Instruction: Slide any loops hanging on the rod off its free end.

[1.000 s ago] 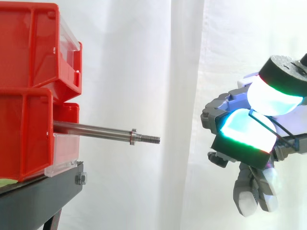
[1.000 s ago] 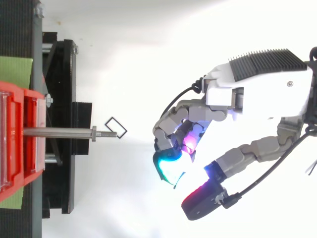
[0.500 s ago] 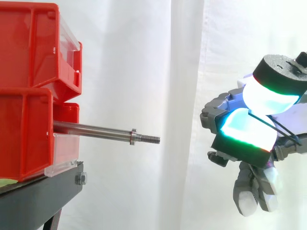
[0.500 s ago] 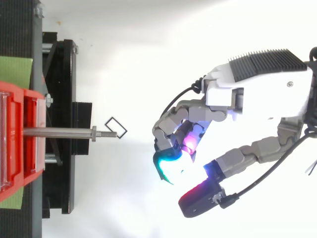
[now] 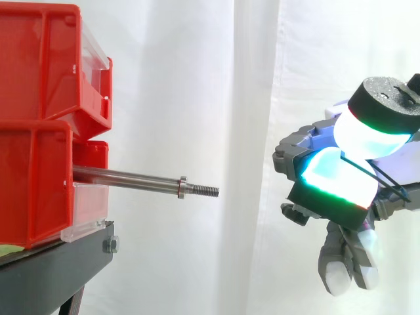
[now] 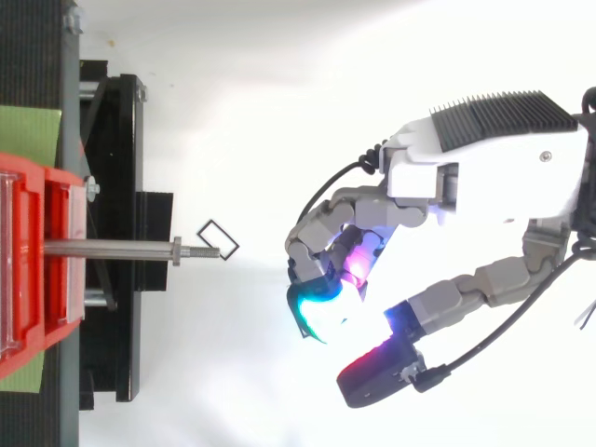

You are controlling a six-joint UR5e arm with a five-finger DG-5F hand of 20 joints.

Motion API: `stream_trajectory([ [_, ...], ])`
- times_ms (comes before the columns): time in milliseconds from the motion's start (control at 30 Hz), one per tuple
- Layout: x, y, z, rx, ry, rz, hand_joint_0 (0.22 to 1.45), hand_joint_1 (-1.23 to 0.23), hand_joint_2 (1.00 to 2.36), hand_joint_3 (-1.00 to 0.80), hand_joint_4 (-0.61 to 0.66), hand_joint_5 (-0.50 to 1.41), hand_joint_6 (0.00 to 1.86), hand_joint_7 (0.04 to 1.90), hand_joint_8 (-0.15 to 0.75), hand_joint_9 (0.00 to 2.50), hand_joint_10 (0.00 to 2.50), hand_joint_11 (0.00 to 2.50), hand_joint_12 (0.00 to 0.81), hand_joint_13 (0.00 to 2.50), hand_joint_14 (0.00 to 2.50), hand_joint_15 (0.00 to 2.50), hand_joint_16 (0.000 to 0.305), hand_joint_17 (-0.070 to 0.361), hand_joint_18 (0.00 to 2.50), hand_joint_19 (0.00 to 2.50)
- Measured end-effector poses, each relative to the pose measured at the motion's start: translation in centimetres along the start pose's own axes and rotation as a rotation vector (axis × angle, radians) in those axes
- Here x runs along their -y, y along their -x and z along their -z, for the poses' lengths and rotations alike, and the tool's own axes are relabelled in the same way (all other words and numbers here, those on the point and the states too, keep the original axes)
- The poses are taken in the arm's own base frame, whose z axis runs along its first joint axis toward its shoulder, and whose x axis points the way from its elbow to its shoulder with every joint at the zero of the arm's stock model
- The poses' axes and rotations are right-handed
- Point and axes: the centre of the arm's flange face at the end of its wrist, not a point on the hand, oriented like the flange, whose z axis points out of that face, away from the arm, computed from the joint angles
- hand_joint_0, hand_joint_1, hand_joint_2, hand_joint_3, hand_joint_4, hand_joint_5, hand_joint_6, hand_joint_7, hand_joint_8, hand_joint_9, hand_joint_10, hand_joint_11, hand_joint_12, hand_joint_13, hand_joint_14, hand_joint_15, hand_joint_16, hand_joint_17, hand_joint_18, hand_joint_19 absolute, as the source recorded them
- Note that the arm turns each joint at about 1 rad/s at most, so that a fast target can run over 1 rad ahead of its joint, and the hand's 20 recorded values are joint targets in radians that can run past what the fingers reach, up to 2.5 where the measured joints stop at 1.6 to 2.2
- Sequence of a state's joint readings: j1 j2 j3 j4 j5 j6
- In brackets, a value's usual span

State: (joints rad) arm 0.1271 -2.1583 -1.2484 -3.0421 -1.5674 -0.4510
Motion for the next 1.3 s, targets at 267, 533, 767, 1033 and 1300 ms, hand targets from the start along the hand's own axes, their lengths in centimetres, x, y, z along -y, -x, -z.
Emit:
stream_trajectory([
  [267,0.12,0.24,0.05,0.002,-0.001,-0.001,0.62,-0.79,1.02,-0.07,-0.20,-0.17,0.92,1.23,0.283,1.01,0.01,0.35,0.310,0.88,0.01,0.15,0.047,0.106,0.94,0.37],
  [533,-0.11,0.12,-0.14,0.006,0.015,0.008,0.62,-0.77,1.03,-0.08,-0.19,-0.17,0.92,1.23,0.285,1.00,0.01,0.34,0.309,0.88,0.01,0.14,0.047,0.105,0.94,0.36],
  [767,-0.48,0.01,-0.46,0.015,0.042,0.034,0.61,-0.75,1.02,-0.06,-0.16,-0.17,0.92,1.21,0.294,1.01,0.01,0.35,0.314,0.88,0.01,0.15,0.048,0.107,0.94,0.36],
  [1033,-0.56,0.00,-0.52,0.018,0.047,0.043,0.61,-0.76,1.02,-0.07,-0.16,-0.16,0.92,1.23,0.299,1.01,0.01,0.33,0.322,0.89,0.01,0.14,0.049,0.111,0.95,0.35],
  [1300,-0.57,0.00,-0.53,0.018,0.047,0.043,0.61,-0.75,1.02,-0.06,-0.16,-0.16,0.92,1.24,0.299,1.01,0.01,0.33,0.322,0.89,0.01,0.14,0.049,0.109,0.95,0.35],
])
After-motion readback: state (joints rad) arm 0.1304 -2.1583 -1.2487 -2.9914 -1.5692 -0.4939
